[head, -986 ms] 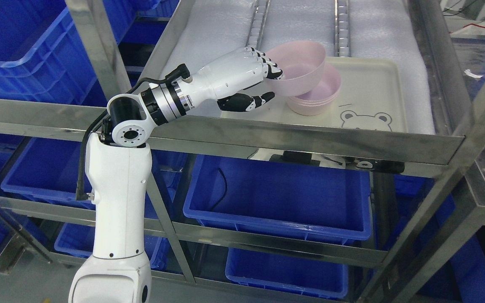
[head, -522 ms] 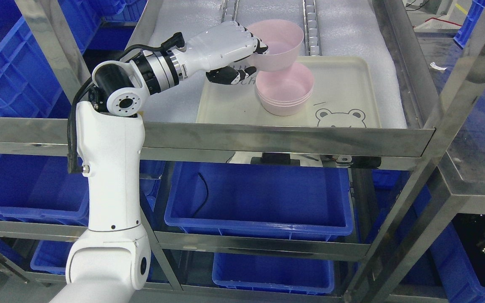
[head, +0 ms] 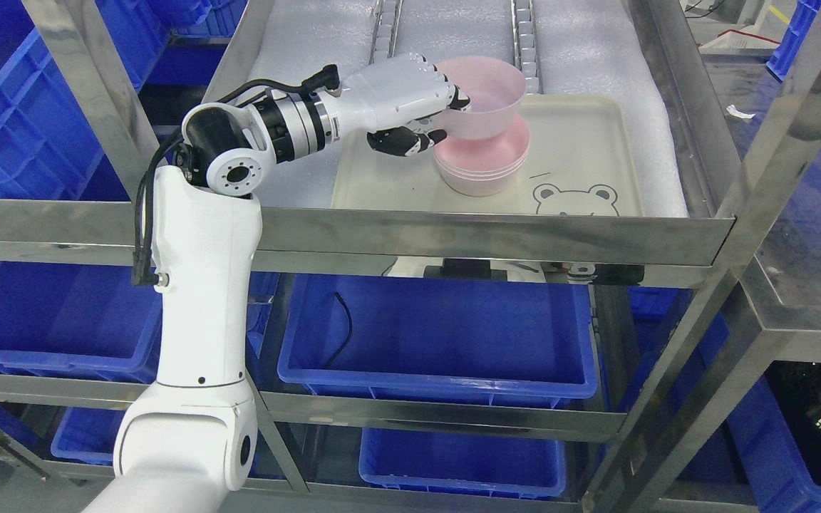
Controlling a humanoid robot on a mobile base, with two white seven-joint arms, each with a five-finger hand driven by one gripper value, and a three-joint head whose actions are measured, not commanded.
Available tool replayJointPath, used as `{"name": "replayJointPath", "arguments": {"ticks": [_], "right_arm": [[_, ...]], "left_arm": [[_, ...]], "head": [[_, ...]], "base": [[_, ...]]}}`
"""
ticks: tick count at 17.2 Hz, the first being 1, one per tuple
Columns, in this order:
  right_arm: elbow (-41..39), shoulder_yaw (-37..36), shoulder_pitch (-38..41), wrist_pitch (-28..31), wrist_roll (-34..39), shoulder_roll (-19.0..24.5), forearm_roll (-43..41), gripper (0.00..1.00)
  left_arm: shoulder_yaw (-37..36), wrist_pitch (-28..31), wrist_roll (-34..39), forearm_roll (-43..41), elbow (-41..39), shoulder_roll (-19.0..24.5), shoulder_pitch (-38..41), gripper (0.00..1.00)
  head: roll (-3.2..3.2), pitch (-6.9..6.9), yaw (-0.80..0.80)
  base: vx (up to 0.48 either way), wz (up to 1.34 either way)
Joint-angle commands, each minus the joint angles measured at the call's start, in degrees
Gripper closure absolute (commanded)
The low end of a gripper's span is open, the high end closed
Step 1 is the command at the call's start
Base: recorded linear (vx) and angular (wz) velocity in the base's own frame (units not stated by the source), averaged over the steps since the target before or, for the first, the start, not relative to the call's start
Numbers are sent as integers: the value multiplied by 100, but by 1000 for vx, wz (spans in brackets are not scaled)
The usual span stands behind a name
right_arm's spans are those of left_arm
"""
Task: Stack pink IKEA bowl on shelf middle layer
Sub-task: 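Lower the held pink bowl into the pink bowl on the tray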
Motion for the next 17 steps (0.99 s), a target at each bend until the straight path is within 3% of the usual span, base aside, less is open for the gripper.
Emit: {"name": "replayJointPath", "arguments": {"ticks": [1, 17], "right_arm": [[-100, 0, 18, -4, -1, -100, 0, 0], [-100, 0, 27, -4, -1, -100, 0, 0]], "left_arm": [[-550, 2, 220, 8, 156, 91, 84, 94], [-577, 2, 159, -1, 156, 91, 84, 93]], "head": [[0, 0, 0], [0, 0, 0]], "base": [[0, 0], [-2, 12]]}}
